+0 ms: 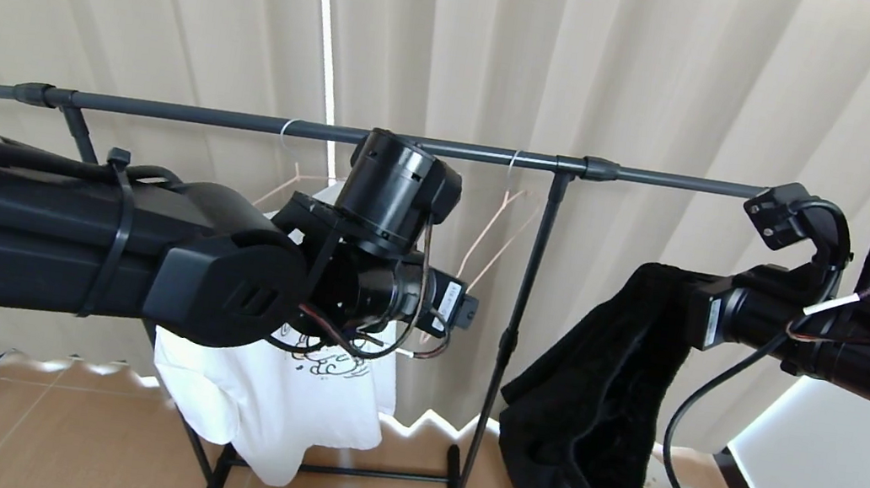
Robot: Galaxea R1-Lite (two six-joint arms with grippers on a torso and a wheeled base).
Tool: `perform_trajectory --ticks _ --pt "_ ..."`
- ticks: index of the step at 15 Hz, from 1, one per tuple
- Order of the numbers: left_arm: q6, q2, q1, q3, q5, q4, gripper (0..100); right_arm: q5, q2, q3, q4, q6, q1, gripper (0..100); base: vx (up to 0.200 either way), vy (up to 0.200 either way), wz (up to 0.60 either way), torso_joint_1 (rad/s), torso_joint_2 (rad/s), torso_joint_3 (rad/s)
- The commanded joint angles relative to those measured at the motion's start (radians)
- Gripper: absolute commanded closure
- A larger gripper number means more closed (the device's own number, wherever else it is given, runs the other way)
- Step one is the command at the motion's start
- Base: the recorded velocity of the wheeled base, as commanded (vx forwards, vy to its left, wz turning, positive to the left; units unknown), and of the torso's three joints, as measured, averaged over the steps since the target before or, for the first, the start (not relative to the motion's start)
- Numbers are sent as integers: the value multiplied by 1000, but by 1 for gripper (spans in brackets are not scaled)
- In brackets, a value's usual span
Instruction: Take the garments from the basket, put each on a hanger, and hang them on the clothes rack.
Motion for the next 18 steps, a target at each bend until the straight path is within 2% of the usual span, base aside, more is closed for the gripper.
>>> perform_trajectory --ticks 1,3,6,10,12,18 --pt "33 55 17 -12 -1 -39 0 0 -1 1 -1 -1 -1 100 0 0 0 0 0 0" --pt "44 89 17 -34 -1 -75 0 0 0 0 -2 -20 -1 100 0 0 0 0 0 0" --pt "45 111 13 -63 1 -72 0 2 3 0 -2 -20 -10 100 0 0 0 0 0 0" --pt "42 126 23 -69 8 -76 0 0 8 6 -1 -21 -10 100 0 -200 0 -7 1 4" --pt "40 126 23 -74 7 -76 0 2 11 6 -2 -21 -10 100 0 0 0 0 0 0" --pt "30 221 64 -212 44 -75 0 2 6 1 -2 -21 -10 100 0 0 0 0 0 0"
